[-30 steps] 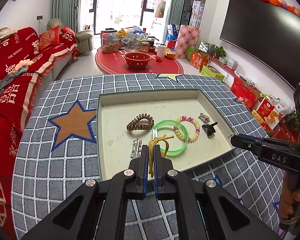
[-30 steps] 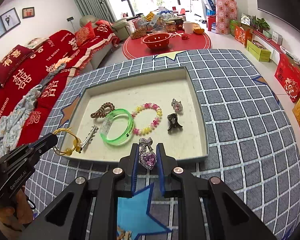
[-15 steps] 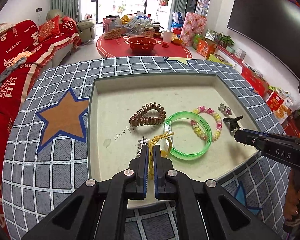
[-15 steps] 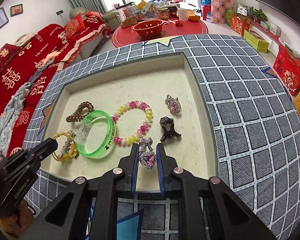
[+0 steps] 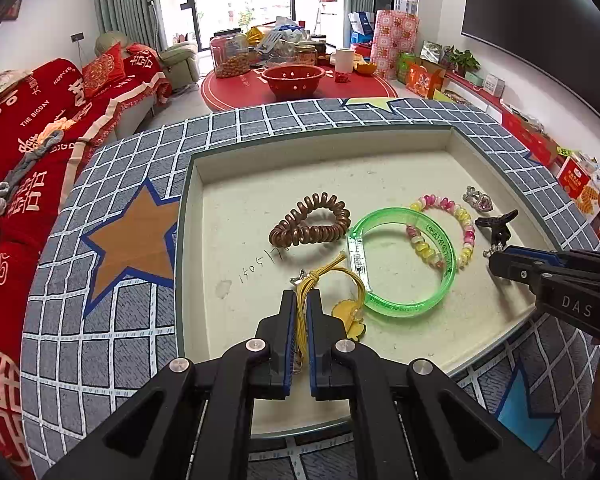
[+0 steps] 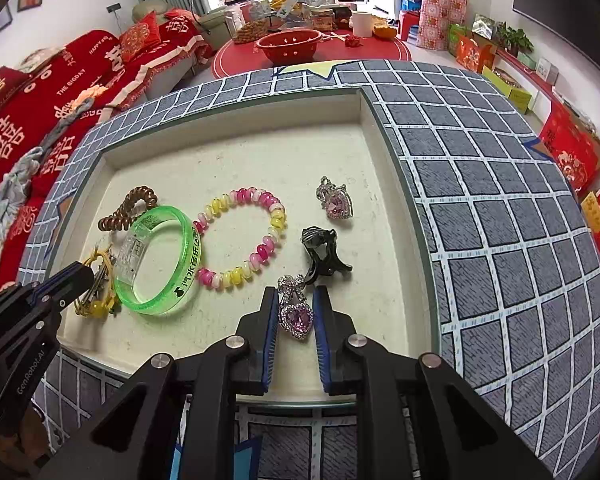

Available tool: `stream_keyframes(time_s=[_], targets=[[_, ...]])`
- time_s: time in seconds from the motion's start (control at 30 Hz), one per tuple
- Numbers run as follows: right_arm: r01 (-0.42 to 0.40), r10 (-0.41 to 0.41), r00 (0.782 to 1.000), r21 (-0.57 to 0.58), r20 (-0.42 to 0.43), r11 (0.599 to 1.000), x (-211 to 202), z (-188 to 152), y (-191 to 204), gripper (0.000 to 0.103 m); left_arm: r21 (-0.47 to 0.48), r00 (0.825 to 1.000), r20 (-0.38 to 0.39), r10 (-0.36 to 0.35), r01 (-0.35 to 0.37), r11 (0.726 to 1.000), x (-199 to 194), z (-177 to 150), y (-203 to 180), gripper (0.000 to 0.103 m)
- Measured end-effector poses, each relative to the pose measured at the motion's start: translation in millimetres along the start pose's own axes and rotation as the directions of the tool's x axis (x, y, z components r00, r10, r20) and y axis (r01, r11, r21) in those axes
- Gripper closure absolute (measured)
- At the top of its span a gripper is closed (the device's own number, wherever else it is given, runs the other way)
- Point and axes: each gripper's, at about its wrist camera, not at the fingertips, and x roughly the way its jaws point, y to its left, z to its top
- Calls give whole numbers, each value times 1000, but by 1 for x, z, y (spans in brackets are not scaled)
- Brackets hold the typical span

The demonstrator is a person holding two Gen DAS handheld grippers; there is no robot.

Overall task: Organize jewelry
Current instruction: 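Carry both items into the tray while the right tool releases the pink heart pendant, then lower the yellow cord keychain into the tray and open the left tool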

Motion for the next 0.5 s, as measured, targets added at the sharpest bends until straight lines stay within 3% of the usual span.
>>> stream_keyframes(time_s=[0.07,0.1,0.13,0.2,0.5], targets=[[-3,3,1000,1,-3,1000,0,0,0,81,-2,1000,-4,3,-4,1000,1,-1,0,85],[-6,6,1000,1,-6,1000,0,1,0,72,-3,1000,-5,4,-4,1000,1,-1,1,85],[-1,1,1000,-1,-5,1000,-1,1,0,57,-4,1000,-9,3,-3,1000,1,-1,1,85],[-7,7,1000,6,2,1000,-3,1,-2,41,-5,1000,-9,5,-5,1000,0,-2,1,85],[-102,97,994,92,57,991,-25,0,-13,33,16,999,16,33,-33,999,-10,-2,-8,85]])
